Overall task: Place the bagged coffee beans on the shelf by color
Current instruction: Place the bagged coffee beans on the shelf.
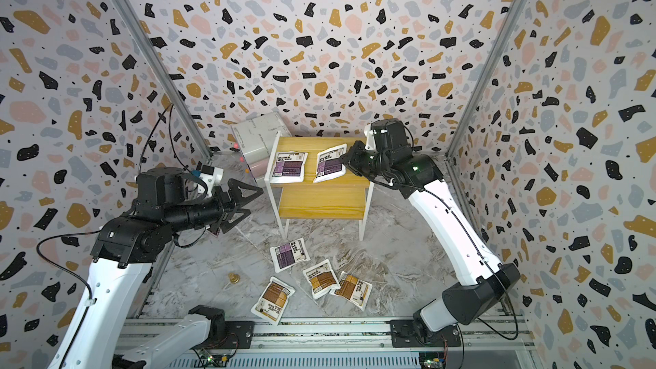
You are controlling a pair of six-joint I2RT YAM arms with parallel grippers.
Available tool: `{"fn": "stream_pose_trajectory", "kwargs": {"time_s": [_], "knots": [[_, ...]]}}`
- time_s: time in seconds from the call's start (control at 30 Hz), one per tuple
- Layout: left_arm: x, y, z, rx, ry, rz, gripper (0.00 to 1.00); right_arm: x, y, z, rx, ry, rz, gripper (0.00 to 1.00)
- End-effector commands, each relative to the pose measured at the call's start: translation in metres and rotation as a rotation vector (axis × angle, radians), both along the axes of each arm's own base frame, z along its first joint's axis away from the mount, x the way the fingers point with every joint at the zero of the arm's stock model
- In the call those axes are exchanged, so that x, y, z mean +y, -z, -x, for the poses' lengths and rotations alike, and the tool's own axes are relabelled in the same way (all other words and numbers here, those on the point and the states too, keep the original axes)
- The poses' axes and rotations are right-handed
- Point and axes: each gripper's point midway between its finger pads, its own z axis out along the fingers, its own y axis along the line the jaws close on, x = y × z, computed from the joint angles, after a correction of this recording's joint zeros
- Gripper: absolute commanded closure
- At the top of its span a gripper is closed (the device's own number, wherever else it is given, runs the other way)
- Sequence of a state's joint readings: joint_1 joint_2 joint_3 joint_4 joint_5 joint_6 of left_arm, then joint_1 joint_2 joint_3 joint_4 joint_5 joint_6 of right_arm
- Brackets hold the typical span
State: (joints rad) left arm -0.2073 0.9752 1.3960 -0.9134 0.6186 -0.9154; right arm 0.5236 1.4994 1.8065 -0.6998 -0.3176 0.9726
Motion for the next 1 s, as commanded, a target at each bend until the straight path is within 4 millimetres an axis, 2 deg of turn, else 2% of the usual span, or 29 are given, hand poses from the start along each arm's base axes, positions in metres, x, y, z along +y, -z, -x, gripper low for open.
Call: {"fn": "stream_pose_trajectory", "kwargs": {"time_s": [0.0,0.3,0.7,0.83,0.97], "knots": [[0.002,-0.014,0.002,-0.066,0.003,-0.003,0.00,0.004,-0.004,-0.001,-0.003,0.002,-0.022,0.99],[0.002,-0.012,0.001,-0.062,0.005,0.001,0.00,0.010,-0.001,0.000,0.013,-0.011,-0.040,0.75],[0.001,-0.008,0.001,-0.061,0.012,-0.003,0.00,0.025,0.005,0.003,0.030,-0.056,-0.048,0.68],[0.002,-0.007,0.001,-0.060,0.012,-0.007,0.00,0.021,0.005,0.005,0.023,-0.057,-0.029,0.64],[0.002,-0.007,0.002,-0.060,0.012,-0.007,0.00,0.010,0.000,0.008,-0.016,-0.041,0.030,0.58]]}}
